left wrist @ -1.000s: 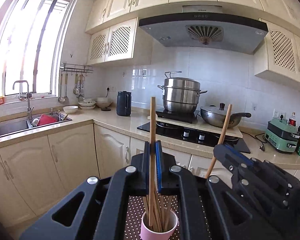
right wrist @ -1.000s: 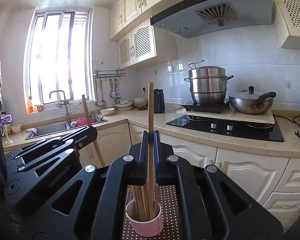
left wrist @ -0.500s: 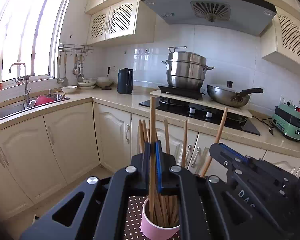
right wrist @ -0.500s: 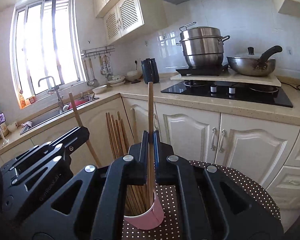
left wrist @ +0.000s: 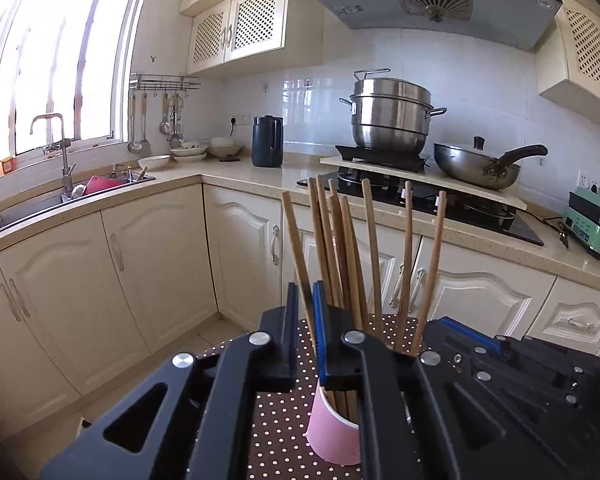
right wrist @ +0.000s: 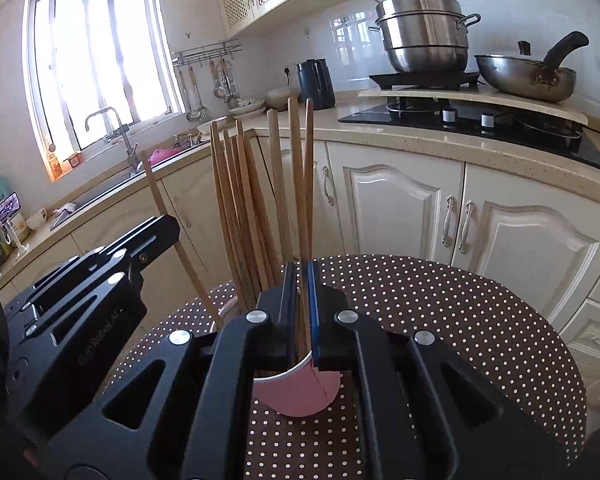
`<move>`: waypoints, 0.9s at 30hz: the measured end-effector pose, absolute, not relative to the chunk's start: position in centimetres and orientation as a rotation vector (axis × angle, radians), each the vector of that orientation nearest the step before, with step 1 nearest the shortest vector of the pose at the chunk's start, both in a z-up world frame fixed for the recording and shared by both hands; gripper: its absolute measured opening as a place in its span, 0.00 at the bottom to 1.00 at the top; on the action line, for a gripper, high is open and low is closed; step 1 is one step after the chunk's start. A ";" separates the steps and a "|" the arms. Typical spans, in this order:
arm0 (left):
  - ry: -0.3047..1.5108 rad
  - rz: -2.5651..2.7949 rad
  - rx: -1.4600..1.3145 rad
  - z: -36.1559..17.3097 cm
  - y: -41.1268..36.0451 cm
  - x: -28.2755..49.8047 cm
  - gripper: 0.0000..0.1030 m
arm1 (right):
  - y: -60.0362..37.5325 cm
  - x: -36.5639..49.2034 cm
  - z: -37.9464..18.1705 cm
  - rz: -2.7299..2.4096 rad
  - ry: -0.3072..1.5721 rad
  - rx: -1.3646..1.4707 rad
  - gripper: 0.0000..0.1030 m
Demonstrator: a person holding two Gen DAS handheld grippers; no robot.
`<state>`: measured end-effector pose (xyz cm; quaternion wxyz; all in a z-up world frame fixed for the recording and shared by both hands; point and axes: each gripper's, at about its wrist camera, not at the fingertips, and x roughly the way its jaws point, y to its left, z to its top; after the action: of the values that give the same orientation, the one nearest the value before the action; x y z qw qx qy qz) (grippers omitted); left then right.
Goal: Organize utensils
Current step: 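Lower the chopsticks into the pink cup with both grippers, then open both grippers and pull them back from the cup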
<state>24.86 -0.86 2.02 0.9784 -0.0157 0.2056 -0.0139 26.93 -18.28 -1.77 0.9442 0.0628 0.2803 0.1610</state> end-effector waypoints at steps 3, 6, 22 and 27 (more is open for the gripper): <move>0.419 -0.030 -0.024 1.8 -0.8 24.5 0.08 | -18.8 26.5 -2.5 0.313 0.589 0.148 0.07; 0.425 -0.027 -0.018 1.6 -0.7 23.9 0.15 | -19.4 26.0 -2.9 0.298 0.603 0.155 0.10; 0.359 -0.032 -0.018 3.5 0.0 15.6 0.33 | -22.1 16.8 -0.4 0.250 0.435 0.157 0.66; 0.332 -0.030 -0.008 4.1 0.2 11.9 0.36 | -22.8 13.7 1.1 0.247 0.387 0.174 0.70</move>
<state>11.87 0.19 4.07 0.9862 -0.0039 0.1651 -0.0151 13.67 -22.83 1.11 0.9700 0.0860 0.1918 0.1224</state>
